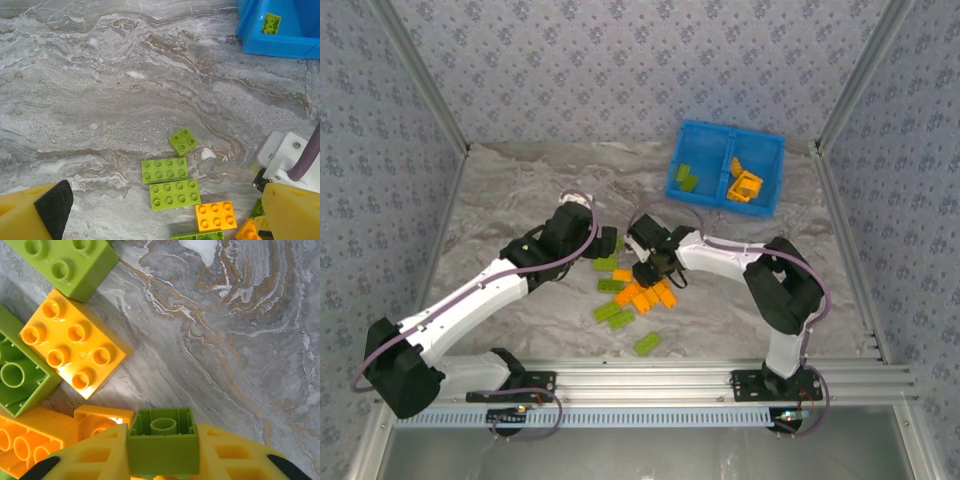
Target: Sort the legos into containers by color
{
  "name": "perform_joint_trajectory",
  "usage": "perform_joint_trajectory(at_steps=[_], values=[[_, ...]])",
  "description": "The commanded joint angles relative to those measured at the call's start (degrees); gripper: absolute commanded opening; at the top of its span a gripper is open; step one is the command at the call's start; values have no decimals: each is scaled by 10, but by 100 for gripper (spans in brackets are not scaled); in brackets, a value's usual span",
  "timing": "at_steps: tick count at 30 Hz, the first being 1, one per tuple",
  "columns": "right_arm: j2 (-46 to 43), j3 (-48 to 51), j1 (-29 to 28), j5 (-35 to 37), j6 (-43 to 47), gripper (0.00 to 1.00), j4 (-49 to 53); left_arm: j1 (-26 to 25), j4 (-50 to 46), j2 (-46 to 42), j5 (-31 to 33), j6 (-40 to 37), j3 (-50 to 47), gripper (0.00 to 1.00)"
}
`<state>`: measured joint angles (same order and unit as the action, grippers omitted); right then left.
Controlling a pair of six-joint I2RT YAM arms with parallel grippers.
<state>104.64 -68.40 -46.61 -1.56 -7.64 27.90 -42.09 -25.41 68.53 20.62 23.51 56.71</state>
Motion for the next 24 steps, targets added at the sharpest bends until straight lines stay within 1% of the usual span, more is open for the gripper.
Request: perform_joint_trajectory(at_steps=[1,4,8,12,15,19,24], values=[[-36,-10,9,10,-14,29,6,3,4,-6,10,2,3,99],[-88,-9,17,35,-25,27,3,3,5,-13,8,4,2,99],[-147,-19,35,98,-45,28,-10,3,11,-25,6,4,1,99],[-147,-58,69,189,-46,29,-23,2,13,-32,0,3,1,99],[-106,-109,116,238,-40,29,-42,2,12,-37,-3,4,-3,99],[-16,-197,182,239,-39,29,-53,3,5,-42,-18,4,-7,99],[136,-364,236,242,-29,28,-6,2,0,-69,-40,16,-30,99]])
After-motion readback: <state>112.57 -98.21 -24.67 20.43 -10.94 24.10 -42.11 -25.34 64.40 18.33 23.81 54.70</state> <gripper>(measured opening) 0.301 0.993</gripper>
